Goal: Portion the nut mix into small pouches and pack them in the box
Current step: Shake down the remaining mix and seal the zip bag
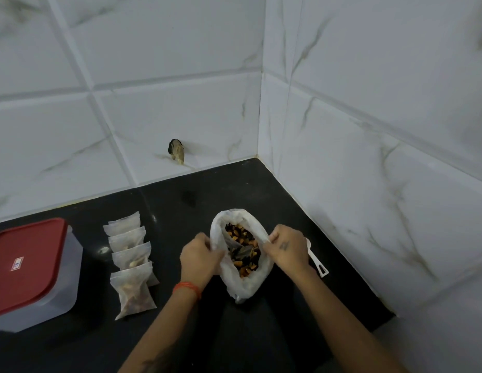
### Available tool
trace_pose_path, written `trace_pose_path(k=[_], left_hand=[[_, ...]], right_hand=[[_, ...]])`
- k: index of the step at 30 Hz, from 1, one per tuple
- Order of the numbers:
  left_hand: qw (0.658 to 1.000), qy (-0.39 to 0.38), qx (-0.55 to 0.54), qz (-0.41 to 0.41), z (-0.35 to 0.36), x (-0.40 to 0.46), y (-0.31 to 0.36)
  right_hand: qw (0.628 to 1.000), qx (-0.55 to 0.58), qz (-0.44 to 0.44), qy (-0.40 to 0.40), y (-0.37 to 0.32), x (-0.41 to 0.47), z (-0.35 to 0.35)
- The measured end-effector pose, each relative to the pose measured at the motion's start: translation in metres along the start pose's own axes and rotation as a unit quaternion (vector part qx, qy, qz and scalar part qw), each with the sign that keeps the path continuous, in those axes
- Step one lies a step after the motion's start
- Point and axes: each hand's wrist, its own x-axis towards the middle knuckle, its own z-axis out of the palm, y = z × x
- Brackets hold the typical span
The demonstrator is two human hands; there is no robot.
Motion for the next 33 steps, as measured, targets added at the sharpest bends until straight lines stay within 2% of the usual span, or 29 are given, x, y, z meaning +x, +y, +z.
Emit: trace_pose_path(k=[2, 4, 5, 6, 8, 9, 10, 11, 13, 15, 17, 18, 19, 20, 21, 22, 23, 24, 25, 27, 29, 31, 33], left_hand=[[0.995, 0.045, 0.064, 0.060, 0.004, -0.004, 0.002], [0.996, -0.001, 0.074, 0.039, 0.008, -0.006, -0.001], [0.998, -0.051, 0.045, -0.006, 0.006, -0.007, -0.002], [0.991, -0.117, -0.019, -0.068, 0.000, -0.009, -0.001], [0.934, -0.248, -0.188, -0.177, -0.013, -0.015, 0.002], [0.908, -0.283, -0.240, -0.194, -0.016, -0.019, 0.001], [0.899, -0.289, -0.267, -0.193, -0.018, -0.022, 0.001], [0.904, -0.270, -0.275, -0.183, -0.016, -0.025, 0.001], [0.942, -0.181, -0.243, -0.143, -0.006, -0.029, 0.001], [0.981, -0.069, -0.163, -0.074, 0.007, -0.036, 0.004], [0.997, 0.028, -0.068, 0.011, 0.015, -0.043, 0.007], [0.998, 0.051, -0.026, 0.040, 0.018, -0.044, 0.005], [0.998, 0.044, 0.005, 0.044, 0.020, -0.046, 0.003], [1.000, 0.009, 0.010, 0.020, 0.020, -0.046, 0.000], [0.998, -0.041, -0.035, -0.027, 0.017, -0.045, -0.002], [0.982, -0.097, -0.135, -0.087, 0.012, -0.045, -0.001], [0.944, -0.153, -0.253, -0.147, 0.006, -0.046, 0.001], [0.902, -0.196, -0.335, -0.186, 0.001, -0.047, 0.004], [0.879, -0.216, -0.377, -0.196, -0.002, -0.048, 0.007], [0.869, -0.205, -0.407, -0.192, -0.002, -0.049, 0.010], [0.885, -0.158, -0.397, -0.186, 0.002, -0.051, 0.013], [0.938, -0.074, -0.305, -0.149, 0.009, -0.054, 0.013], [0.989, -0.005, -0.142, -0.035, 0.015, -0.057, 0.014]], right_hand=[[0.996, -0.076, -0.046, 0.032, -0.004, -0.002, 0.005], [0.999, -0.038, -0.009, -0.006, 0.000, -0.003, 0.006], [0.998, 0.027, 0.043, -0.044, 0.003, -0.003, 0.005], [0.980, 0.128, 0.116, -0.098, 0.006, -0.005, 0.000], [0.893, 0.329, 0.221, -0.214, 0.011, -0.011, -0.011], [0.857, 0.378, 0.236, -0.259, 0.015, -0.015, -0.015], [0.841, 0.398, 0.235, -0.282, 0.017, -0.019, -0.017], [0.838, 0.407, 0.231, -0.279, 0.017, -0.022, -0.017], [0.860, 0.400, 0.228, -0.218, 0.013, -0.028, -0.010], [0.925, 0.303, 0.189, -0.129, 0.005, -0.032, -0.002], [0.982, 0.143, 0.115, -0.049, 0.003, -0.035, 0.003], [0.989, 0.106, 0.094, -0.036, 0.003, -0.037, 0.006], [0.986, 0.121, 0.098, -0.050, 0.005, -0.038, 0.007], [0.969, 0.189, 0.131, -0.085, 0.005, -0.040, 0.005], [0.930, 0.286, 0.180, -0.142, 0.005, -0.042, 0.001], [0.872, 0.384, 0.223, -0.204, 0.003, -0.045, -0.006], [0.817, 0.458, 0.244, -0.250, 0.003, -0.047, -0.012], [0.781, 0.503, 0.246, -0.275, 0.003, -0.049, -0.016], [0.769, 0.522, 0.240, -0.280, 0.004, -0.050, -0.018], [0.782, 0.522, 0.233, -0.248, -0.001, -0.054, -0.019], [0.815, 0.491, 0.234, -0.198, -0.005, -0.057, -0.015], [0.875, 0.406, 0.222, -0.145, -0.011, -0.060, -0.010], [0.953, 0.231, 0.175, -0.090, -0.015, -0.062, -0.005]])
